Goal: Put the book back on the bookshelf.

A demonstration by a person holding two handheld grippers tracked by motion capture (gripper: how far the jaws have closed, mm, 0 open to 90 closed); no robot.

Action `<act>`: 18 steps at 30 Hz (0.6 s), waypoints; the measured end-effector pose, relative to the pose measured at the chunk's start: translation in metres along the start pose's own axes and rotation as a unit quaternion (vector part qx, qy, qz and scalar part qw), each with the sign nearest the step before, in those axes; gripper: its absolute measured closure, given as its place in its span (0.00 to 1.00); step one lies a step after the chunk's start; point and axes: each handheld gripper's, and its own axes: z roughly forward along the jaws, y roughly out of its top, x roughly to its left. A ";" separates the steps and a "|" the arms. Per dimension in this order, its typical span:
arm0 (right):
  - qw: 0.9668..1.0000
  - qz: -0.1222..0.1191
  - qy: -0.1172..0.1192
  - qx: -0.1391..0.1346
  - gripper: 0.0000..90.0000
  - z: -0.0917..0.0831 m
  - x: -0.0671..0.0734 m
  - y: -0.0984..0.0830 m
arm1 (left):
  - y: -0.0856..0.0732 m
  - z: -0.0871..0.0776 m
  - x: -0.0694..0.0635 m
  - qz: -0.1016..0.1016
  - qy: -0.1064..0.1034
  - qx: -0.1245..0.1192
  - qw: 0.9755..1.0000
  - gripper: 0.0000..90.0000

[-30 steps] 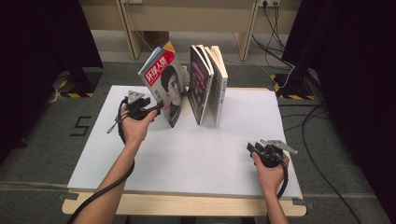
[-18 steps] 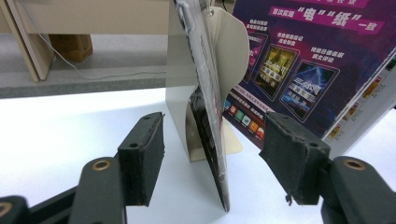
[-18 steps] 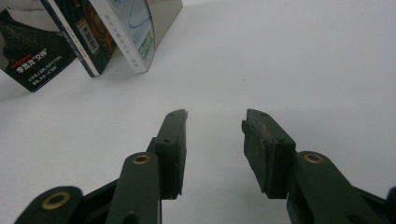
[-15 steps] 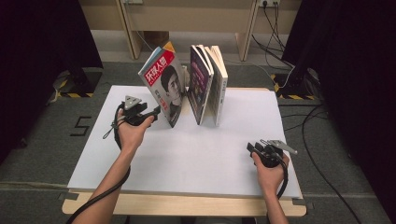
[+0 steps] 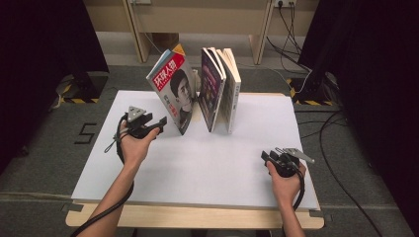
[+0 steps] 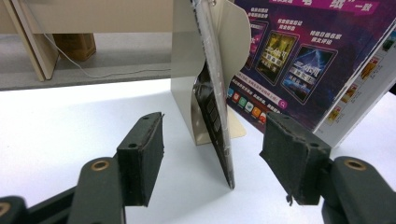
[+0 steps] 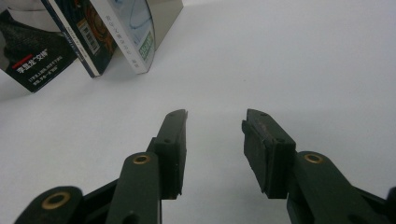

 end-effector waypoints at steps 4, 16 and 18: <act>1.000 0.000 0.000 0.001 0.66 0.000 0.000 0.000 | -0.004 -0.004 0.003 -0.003 -0.002 0.005 1.000 0.42; 1.000 0.001 0.001 0.004 0.66 0.001 0.001 -0.001 | -0.014 -0.014 0.010 0.001 0.007 0.006 1.000 0.42; 1.000 0.000 0.001 0.003 0.66 0.001 0.001 -0.001 | -0.015 -0.016 0.011 0.001 0.008 0.008 1.000 0.42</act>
